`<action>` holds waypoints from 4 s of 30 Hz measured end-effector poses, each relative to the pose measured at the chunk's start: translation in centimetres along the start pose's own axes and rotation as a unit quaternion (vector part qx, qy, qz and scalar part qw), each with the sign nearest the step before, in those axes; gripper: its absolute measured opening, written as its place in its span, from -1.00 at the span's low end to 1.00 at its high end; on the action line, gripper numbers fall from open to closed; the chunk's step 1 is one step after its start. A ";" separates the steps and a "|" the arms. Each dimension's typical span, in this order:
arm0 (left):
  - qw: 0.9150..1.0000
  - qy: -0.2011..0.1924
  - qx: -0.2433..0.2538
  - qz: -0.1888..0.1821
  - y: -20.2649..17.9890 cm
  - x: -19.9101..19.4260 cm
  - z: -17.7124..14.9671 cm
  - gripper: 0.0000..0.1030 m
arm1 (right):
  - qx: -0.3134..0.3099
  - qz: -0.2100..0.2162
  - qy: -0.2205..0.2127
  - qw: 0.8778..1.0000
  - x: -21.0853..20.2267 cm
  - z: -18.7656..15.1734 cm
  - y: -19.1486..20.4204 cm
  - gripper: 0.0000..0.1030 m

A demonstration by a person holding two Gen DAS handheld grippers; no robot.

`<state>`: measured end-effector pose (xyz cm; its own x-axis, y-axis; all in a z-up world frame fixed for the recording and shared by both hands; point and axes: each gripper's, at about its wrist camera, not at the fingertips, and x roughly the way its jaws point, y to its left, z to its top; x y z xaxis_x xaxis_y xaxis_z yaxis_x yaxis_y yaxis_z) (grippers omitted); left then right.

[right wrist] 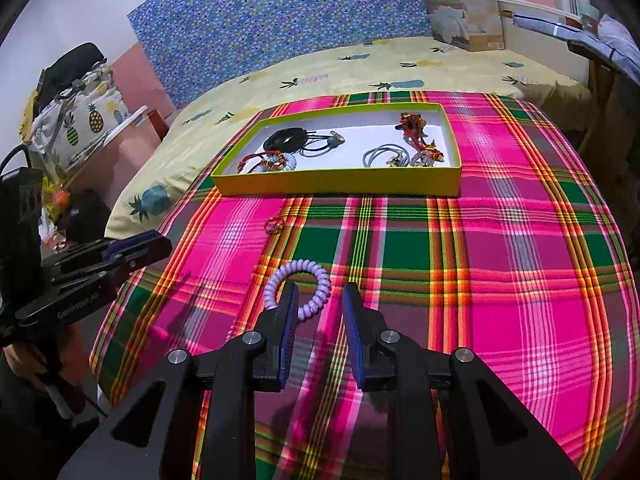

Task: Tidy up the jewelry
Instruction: 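Grasp the lavender coiled hair tie with the right tool, then grasp the gold ring with the left tool while the right holds the lavender coil, then carry the ring and lavender coil into the tray with both tools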

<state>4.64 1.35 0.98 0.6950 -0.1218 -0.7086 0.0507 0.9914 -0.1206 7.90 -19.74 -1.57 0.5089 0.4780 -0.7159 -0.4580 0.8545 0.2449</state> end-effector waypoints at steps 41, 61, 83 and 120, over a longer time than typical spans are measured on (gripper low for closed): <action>1.000 0.014 -0.019 -0.015 0.5 1.9 0.4 -0.54 | -0.077 -0.060 0.053 0.994 5.9 0.0 2.4 -0.81; 0.997 0.047 0.044 -0.051 -2.6 8.2 2.7 -0.33 | -0.026 -0.053 0.014 0.998 2.7 0.7 -1.7 -0.82; 0.994 0.048 0.096 -0.036 -4.1 9.8 3.0 -0.54 | -0.007 -0.050 0.009 0.999 2.5 1.1 -3.5 -0.82; 0.998 -0.015 0.048 -0.029 -2.3 5.1 7.0 -0.55 | -0.028 -0.051 -0.039 0.998 0.8 5.9 -2.4 -0.82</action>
<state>13.08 -1.21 2.47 0.7094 -0.1786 -0.6818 0.1584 0.9830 -0.0926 13.69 -20.17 1.15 0.6093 0.4048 -0.6819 -0.4398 0.8880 0.1342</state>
